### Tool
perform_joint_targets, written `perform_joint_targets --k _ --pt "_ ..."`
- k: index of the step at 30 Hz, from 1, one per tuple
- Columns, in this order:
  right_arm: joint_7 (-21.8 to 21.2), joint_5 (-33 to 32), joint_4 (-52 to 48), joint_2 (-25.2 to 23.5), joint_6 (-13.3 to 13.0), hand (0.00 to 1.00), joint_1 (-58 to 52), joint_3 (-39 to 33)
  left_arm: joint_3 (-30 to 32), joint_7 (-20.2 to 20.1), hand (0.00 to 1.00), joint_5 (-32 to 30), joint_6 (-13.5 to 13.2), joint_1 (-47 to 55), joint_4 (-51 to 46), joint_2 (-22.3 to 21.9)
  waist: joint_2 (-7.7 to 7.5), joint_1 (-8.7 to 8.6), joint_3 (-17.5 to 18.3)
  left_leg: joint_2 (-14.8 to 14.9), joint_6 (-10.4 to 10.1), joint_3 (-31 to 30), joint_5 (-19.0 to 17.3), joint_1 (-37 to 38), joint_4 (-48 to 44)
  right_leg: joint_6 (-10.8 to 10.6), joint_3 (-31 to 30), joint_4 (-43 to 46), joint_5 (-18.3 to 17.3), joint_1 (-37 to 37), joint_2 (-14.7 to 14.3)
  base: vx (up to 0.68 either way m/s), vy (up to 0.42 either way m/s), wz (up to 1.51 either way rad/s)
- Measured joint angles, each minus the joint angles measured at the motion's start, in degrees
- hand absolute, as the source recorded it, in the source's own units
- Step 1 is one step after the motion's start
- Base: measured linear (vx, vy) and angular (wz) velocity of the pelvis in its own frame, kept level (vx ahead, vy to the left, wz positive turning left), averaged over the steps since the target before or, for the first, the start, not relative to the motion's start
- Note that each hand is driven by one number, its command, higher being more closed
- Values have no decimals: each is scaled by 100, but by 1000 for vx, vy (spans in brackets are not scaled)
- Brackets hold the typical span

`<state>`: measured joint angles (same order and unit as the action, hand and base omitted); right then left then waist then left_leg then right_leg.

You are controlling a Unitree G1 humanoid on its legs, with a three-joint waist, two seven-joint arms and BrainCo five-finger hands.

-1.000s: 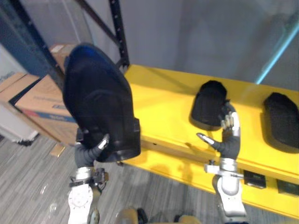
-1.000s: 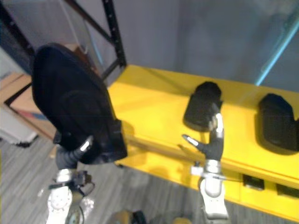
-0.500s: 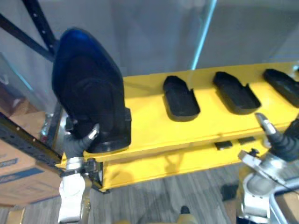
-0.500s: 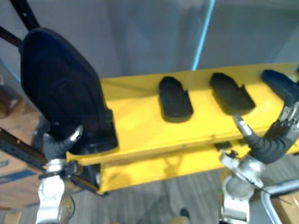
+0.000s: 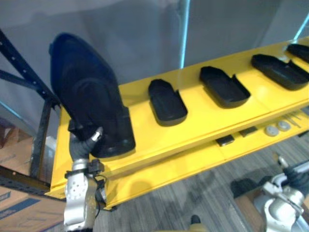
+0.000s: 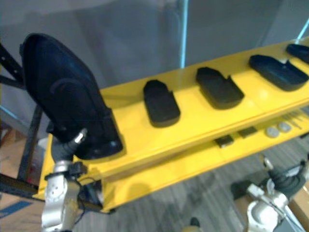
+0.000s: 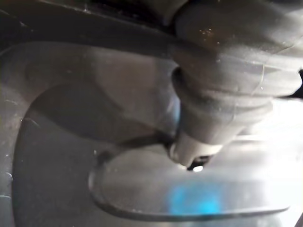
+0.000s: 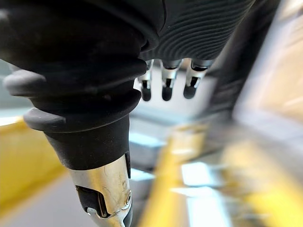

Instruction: Walk over and take plastic housings, then place them on the shelf

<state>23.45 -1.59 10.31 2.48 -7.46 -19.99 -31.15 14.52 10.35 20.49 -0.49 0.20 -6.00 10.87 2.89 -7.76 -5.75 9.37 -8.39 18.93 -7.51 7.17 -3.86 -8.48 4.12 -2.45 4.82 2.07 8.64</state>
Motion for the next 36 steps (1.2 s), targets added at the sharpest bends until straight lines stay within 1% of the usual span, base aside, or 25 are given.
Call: perform_joint_targets --k 2,3,4,5,7,8,9,10,11,12,13,14,15,17,19,20,22,23,25,28,30,32,36 --pt "-319 1 839 -37 289 0 -98 -14 99 161 100 25 266 -115 194 86 -25 -29 30 6 1 44 1 27 37 1 -40 -19 7 3 1 -30 -10 -11" --pt "-591 -87 1672 -37 507 0 -179 -14 103 340 100 120 557 -297 609 198 -2 -24 55 -1 0 87 3 96 94 1 -81 -22 7 27 0 -29 -7 -11" --pt "-639 -118 1834 -36 564 0 -183 -15 103 364 100 126 620 -332 708 229 0 -33 70 -5 -2 89 6 101 107 0 -82 -24 7 27 1 -27 -6 -6" --pt "-837 -209 2389 -35 744 0 -203 -19 112 447 100 127 845 -522 1097 287 25 -50 122 -18 2 93 22 111 144 0 -82 -29 8 27 8 0 0 0" --pt "-1098 -339 3169 -35 869 0 -168 -30 84 450 100 186 1138 -853 1730 524 37 -49 135 -29 4 91 53 140 153 0 -73 -43 23 35 25 0 0 0" --pt "-1257 -451 3565 -34 917 0 -110 -40 47 438 100 214 1299 -1089 2091 735 31 -48 131 -31 1 91 75 165 182 5 -70 -65 37 56 24 0 0 0" --pt "-1507 -508 3851 -33 1014 0 -76 -142 46 413 100 183 1444 -1352 2459 921 20 -48 136 -32 -4 71 83 184 198 12 -33 -123 53 112 23 -14 -16 6" --pt "-1628 -579 3985 -28 1056 0 -68 -198 40 399 100 161 1498 -1496 2651 1012 14 -46 145 -32 -5 52 84 184 198 13 -3 -132 54 127 20 -10 -20 12" --pt "-1864 -723 4194 -17 1139 0 -58 -276 13 324 100 127 1595 -1761 2989 1224 9 -43 149 -40 -6 23 89 183 198 13 33 -141 54 150 17 -7 -16 10" --pt "-2091 -805 4346 -15 1168 0 -54 -360 -53 225 100 -30 1680 -1970 3243 1458 5 -38 150 -55 -8 17 92 184 200 13 41 -154 54 154 15 -5 -12 8" --pt "-2163 -875 4411 -9 1182 0 -55 -369 -128 187 100 -90 1743 -2069 3338 1577 5 -36 150 -58 -8 11 93 184 201 13 47 -155 54 154 16 -2 -8 5" --pt "-2285 -896 4508 4 1242 0 -49 -376 -280 93 100 -143 1884 -2278 3496 1774 4 -21 150 -69 -7 -10 94 183 201 13 62 -160 54 151 24 3 -8 5" --pt "-2354 -899 4547 9 1279 0 -43 -376 -360 21 100 -168 1959 -2385 3571 1864 3 -13 150 -73 -7 -18 94 181 202 13 68 -164 54 152 27 1 -8 5" --pt "-2631 -1006 4670 38 1403 0 19 -376 -610 -210 100 -258 2218 -2723 3844 2083 2 13 149 -83 -8 -30 95 179 216 13 78 -180 54 154 32 0 0 0" --pt "-2842 -1011 4717 42 1498 0 51 -373 -688 -344 100 -248 2325 -2944 4101 2093 3 34 149 -86 -13 -54 100 171 227 13 99 -191 54 156 34 -3 -9 4" --pt "-2906 -1012 4760 41 1516 0 79 -369 -694 -449 100 -250 2418 -3016 4181 2095 1 34 148 -86 -16 -68 102 165 232 14 111 -201 53 156 32 -4 -14 4" --pt "-2956 -1023 4792 43 1517 0 105 -366 -767 -597 100 -241 2492 -3127 4342 2104 -1 32 145 -85 -17 -97 103 151 237 16 170 -202 52 161 33 -4 -15 8" --pt "-2961 -1110 4812 47 1517 0 133 -365 -867 -693 100 -238 2570 -3178 4373 2147 -11 33 139 -84 -17 -111 103 138 237 18 203 -202 51 162 34 -6 -13 8" --pt "-2964 -1113 4816 52 1517 0 183 -362 -887 -772 100 -225 2664 -3185 4379 2197 -26 34 129 -84 -16 -111 103 134 238 20 206 -202 49 157 33 -4 -5 2" --pt "-2962 -1113 4833 76 1519 0 268 -362 -891 -938 100 83 2837 -3288 4702 2257 -50 45 114 -85 -16 -110 103 132 238 21 211 -202 48 155 35 0 0 0" --pt "-2963 -1111 4874 99 1521 0 303 -362 -891 -941 100 379 2961 -3302 4831 2258 -64 53 100 -84 -16 -112 103 132 237 23 215 -202 47 157 34 0 0 0" --pt "-2962 -1108 4908 119 1524 0 322 -365 -888 -924 100 673 3019 -3302 4947 2258 -75 56 92 -84 -17 -115 104 132 237 23 219 -202 47 160 34 0 0 0" --pt "-2953 -1110 4938 122 1522 0 353 -365 -858 -876 100 834 3042 -3302 5003 2248 -79 54 89 -83 -16 -116 103 173 240 35 227 -202 37 202 34 0 0 0"
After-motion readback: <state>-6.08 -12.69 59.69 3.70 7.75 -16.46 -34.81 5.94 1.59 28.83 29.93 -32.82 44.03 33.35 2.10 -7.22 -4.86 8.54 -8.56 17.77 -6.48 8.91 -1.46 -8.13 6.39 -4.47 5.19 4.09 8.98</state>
